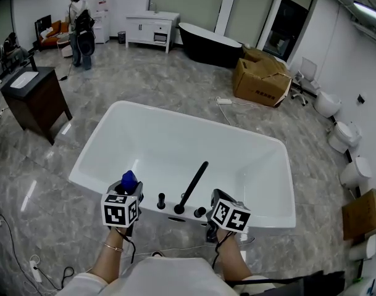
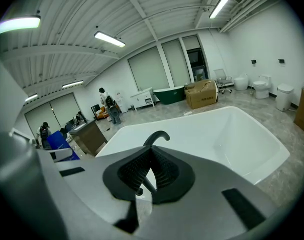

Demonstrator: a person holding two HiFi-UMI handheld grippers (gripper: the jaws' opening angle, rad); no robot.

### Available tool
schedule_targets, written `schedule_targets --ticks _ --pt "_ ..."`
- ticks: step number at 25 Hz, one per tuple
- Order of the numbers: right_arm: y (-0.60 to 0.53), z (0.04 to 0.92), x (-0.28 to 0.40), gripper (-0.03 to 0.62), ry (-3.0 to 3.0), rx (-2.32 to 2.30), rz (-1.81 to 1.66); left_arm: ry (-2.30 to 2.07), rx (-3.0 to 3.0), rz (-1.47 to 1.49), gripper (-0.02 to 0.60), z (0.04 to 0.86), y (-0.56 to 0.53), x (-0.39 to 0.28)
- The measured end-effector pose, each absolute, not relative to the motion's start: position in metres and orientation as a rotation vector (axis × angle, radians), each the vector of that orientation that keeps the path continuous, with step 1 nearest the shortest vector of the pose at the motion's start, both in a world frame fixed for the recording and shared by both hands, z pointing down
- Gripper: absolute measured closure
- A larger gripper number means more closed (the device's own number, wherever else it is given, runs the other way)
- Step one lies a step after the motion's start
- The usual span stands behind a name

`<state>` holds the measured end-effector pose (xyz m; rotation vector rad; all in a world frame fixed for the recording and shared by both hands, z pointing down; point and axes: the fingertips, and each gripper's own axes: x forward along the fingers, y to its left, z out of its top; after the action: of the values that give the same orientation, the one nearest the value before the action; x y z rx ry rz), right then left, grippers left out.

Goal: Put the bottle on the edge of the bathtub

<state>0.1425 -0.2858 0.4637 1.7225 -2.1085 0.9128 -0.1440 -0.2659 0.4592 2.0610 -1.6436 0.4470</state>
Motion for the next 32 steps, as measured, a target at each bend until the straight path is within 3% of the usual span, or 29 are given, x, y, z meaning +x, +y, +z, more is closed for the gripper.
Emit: schedule_targets --ticks 32 --pt "-0.316 0.541 0.150 0.568 -1.983 1.490 1.002 -1.732 1.828 0.439 0.413 0.515 -0.263 -0.162"
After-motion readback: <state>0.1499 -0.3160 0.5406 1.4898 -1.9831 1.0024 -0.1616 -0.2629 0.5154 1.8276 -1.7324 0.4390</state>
